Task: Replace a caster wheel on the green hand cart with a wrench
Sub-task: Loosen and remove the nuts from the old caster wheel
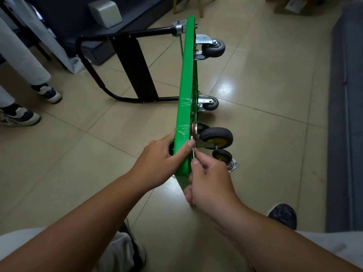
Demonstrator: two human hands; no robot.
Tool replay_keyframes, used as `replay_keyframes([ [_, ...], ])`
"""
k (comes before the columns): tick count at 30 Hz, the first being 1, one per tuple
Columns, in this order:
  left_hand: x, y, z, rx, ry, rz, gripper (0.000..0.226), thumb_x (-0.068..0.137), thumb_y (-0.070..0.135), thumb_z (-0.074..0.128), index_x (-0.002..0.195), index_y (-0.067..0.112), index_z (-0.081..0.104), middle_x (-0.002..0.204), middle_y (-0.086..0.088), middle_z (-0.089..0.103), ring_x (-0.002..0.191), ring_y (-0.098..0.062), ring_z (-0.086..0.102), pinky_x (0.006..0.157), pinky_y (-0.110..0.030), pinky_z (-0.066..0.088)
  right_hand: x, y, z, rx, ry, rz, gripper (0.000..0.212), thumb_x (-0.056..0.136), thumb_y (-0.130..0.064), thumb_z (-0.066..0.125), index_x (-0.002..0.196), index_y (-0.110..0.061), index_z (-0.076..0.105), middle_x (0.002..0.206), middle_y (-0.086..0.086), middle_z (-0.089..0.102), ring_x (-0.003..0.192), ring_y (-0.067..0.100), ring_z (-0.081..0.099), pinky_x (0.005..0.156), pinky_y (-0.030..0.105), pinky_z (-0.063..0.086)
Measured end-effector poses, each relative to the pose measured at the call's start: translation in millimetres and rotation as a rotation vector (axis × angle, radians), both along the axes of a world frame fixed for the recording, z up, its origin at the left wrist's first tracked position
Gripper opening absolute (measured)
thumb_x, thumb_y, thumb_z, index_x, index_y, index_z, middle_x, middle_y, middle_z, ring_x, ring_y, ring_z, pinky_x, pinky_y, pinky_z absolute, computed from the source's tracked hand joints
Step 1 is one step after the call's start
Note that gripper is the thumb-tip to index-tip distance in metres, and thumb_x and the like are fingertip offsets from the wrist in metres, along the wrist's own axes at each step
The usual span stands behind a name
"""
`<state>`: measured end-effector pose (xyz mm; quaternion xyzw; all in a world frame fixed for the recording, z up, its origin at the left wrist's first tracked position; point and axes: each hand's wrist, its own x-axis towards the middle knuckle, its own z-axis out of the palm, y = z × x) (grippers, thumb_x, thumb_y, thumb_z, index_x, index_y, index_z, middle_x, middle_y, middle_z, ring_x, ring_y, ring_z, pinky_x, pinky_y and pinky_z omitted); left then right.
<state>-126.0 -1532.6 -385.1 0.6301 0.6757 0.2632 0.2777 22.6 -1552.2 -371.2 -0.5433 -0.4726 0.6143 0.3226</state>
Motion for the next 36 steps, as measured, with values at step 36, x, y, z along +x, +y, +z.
replay_keyframes([
  [36,-10,11,18,-0.064,-0.293,0.058,0.026,0.092,0.03,0.07,0.117,0.034,0.063,0.1,0.015,0.073,0.091,-0.001,0.072,0.07,-0.021,0.06,-22,35,-132,0.781,-0.277,0.007,0.054,0.103,-0.058,0.013,0.148,-0.031,0.027,0.126,0.012,0.068,0.1,0.037,0.07,0.073,0.044,0.059],
])
